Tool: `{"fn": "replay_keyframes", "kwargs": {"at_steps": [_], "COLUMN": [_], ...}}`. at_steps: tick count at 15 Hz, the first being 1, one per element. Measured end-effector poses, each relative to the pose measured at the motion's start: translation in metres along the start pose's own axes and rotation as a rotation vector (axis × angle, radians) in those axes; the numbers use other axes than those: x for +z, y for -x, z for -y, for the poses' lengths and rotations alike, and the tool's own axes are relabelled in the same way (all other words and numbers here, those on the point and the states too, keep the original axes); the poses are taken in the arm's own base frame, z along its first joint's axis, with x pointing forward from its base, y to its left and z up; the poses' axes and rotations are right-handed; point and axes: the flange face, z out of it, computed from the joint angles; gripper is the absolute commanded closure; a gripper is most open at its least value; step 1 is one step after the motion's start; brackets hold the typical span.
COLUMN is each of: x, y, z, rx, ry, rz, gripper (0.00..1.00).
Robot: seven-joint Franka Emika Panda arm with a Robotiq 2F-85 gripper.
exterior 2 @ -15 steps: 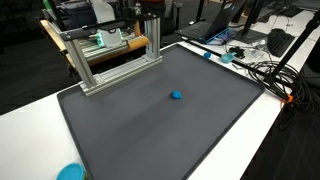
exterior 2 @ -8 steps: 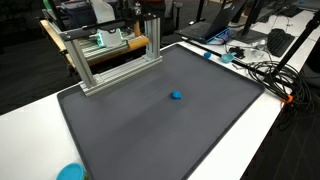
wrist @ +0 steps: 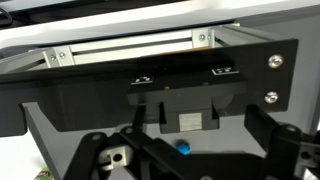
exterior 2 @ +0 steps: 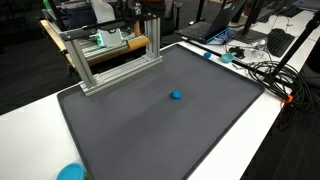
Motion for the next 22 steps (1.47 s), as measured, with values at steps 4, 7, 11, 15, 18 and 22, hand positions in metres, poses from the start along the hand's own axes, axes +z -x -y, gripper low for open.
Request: {"fn": "replay_keyframes", "kwargs": {"at_steps": [4,7,11,15,18,22], "x": [0.002,0.007,0.013,0.014,0.015,0.019], "y": [0.0,-0.001,-0.002,-0.001,0.0,0.001], "z": [-0.001,-0.001,0.0,-0.002,-0.004,-0.008], "rx": [-0.004,-0.01,-0.011,-0.016,-0.042,-0.106], "ry": [-0.009,-0.009,-0.008,-0.015,-0.032,-0.072], "rz": [0.008,0.016,0.029,0.029,0.031,0.04], "gripper": [0.14,0.19,0.29,0.32,0.3,0.54]}}
